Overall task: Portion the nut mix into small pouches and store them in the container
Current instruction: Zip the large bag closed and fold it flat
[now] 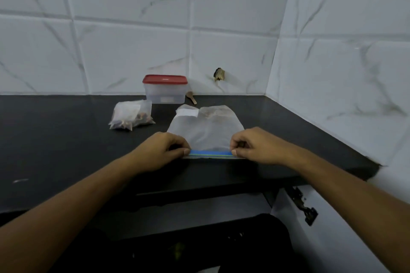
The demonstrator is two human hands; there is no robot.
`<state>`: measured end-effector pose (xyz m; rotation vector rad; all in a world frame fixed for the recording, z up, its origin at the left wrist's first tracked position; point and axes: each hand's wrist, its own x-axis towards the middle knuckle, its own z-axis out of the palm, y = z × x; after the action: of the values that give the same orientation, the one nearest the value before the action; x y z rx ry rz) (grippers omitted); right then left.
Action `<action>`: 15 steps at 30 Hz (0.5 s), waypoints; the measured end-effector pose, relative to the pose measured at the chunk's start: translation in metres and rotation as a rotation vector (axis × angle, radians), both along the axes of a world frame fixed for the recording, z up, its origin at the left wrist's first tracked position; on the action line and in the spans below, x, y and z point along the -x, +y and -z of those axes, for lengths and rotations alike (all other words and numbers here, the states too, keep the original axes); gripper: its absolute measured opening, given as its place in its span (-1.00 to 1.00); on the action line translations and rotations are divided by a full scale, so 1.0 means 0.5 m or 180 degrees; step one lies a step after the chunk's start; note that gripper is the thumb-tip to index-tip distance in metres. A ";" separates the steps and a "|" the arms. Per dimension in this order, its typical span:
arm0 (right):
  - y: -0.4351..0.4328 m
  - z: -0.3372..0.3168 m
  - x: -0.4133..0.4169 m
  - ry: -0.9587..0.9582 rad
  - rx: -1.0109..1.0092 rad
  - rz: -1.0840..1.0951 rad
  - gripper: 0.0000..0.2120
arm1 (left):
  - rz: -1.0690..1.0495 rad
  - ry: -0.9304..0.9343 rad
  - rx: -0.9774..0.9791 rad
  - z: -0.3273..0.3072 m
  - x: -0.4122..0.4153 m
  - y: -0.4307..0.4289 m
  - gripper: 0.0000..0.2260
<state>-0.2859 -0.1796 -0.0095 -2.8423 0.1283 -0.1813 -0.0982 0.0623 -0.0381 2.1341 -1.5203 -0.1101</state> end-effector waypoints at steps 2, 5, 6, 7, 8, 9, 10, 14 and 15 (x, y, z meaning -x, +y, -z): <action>0.001 0.021 0.007 -0.0147 -0.0049 0.0083 -0.97 | -0.0112 -0.0014 0.0144 0.006 0.009 -0.002 -0.95; 0.005 0.033 0.007 -0.0376 0.0059 0.0119 -0.91 | -0.0232 -0.0482 0.0176 0.009 0.021 -0.011 -0.94; 0.008 0.037 0.005 -0.0431 0.0254 0.0066 -0.88 | -0.0238 -0.0663 0.0157 0.010 0.024 -0.014 -0.94; 0.013 0.038 0.004 -0.0456 0.0446 -0.0012 -0.86 | -0.0242 -0.0808 0.0110 0.011 0.025 -0.016 -0.95; 0.019 0.041 0.003 -0.0465 0.0550 -0.0127 -0.85 | -0.0239 -0.0921 0.0077 0.011 0.024 -0.017 -0.95; 0.023 0.043 0.002 -0.0453 0.0568 -0.0214 -0.87 | -0.0219 -0.1017 0.0074 0.011 0.020 -0.019 -0.94; 0.025 0.047 0.001 -0.0448 0.0526 -0.0282 -0.92 | -0.0176 -0.1094 0.0090 0.013 0.016 -0.019 -0.93; 0.017 0.057 -0.007 -0.0607 0.0371 -0.0269 -0.98 | 0.0103 -0.1091 0.0130 0.020 0.007 -0.019 -0.83; 0.016 0.057 -0.011 -0.0661 0.0316 -0.0209 -0.97 | 0.0109 -0.1055 0.0146 0.019 0.005 -0.024 -0.84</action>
<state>-0.2803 -0.1718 -0.0381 -2.8987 -0.0182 -0.4786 -0.1006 0.0505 -0.0476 2.1690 -1.7230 0.2775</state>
